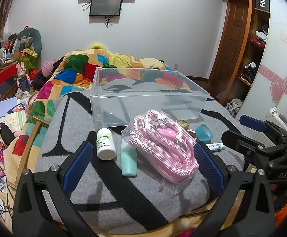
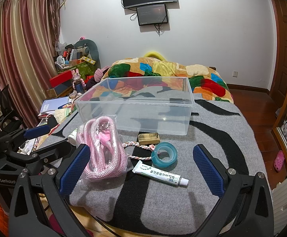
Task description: Organize objects
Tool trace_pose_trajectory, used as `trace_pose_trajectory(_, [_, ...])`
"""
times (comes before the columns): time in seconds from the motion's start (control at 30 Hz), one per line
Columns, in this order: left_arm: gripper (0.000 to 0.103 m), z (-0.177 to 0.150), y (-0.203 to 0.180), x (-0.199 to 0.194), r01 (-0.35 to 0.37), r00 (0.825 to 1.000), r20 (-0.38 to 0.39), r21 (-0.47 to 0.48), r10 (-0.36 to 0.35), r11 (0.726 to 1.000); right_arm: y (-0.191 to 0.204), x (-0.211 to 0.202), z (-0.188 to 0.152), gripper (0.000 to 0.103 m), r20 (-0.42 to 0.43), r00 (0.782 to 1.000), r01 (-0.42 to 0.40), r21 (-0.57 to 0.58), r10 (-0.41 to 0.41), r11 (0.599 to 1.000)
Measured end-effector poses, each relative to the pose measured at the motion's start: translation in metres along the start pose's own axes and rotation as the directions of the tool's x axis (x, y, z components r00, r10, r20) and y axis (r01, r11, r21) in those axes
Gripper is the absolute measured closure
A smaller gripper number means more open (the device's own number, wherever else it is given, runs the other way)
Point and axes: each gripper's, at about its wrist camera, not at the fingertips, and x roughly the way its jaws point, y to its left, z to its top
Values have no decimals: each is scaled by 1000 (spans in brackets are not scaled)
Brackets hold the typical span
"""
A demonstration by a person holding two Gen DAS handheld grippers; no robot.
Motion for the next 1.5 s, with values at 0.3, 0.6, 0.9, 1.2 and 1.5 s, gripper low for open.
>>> trace_pose_trajectory(0.3, [29, 5, 21, 2, -39, 999, -9, -41, 39, 998, -10, 8, -2, 0, -4, 1000, 23, 36, -23, 999])
trace_pose_trajectory(0.6, [54, 15, 66, 29, -75, 994, -89, -133, 63, 988, -26, 33, 1, 28, -59, 996, 71, 19, -70, 997])
trace_pose_trajectory(0.9, [63, 7, 67, 61, -46, 986, -164, -122, 26, 991, -44, 70, -9, 57, -173, 985, 9, 78, 4, 997])
trace_pose_trajectory(1.2, [74, 4, 63, 65, -60, 986, -164, -104, 42, 993, -52, 67, -12, 67, -150, 988, -7, 112, 24, 994])
trace_pose_trajectory(1.5, [74, 43, 61, 23, -51, 998, -36, -74, 49, 996, -45, 36, 30, 67, -28, 1000, -9, 69, 11, 998])
